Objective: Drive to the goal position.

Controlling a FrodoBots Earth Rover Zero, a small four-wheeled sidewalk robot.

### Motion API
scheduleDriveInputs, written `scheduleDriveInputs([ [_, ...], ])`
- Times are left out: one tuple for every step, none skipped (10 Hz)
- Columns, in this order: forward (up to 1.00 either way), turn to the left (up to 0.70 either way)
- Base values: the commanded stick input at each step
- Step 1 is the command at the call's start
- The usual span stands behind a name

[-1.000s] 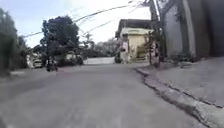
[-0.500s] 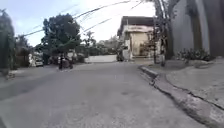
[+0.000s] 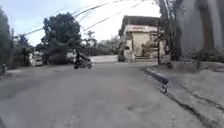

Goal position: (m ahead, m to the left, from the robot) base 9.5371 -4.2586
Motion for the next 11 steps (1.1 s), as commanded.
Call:
scheduleDriveInputs([
  [1.00,0.00],
  [1.00,0.00],
  [1.00,-0.06],
  [1.00,-0.24],
  [1.00,-0.38],
  [1.00,-0.40],
  [1.00,-0.40],
  [1.00,-0.28],
  [1.00,-0.08],
  [1.00,0.00],
  [1.00,0.00],
])
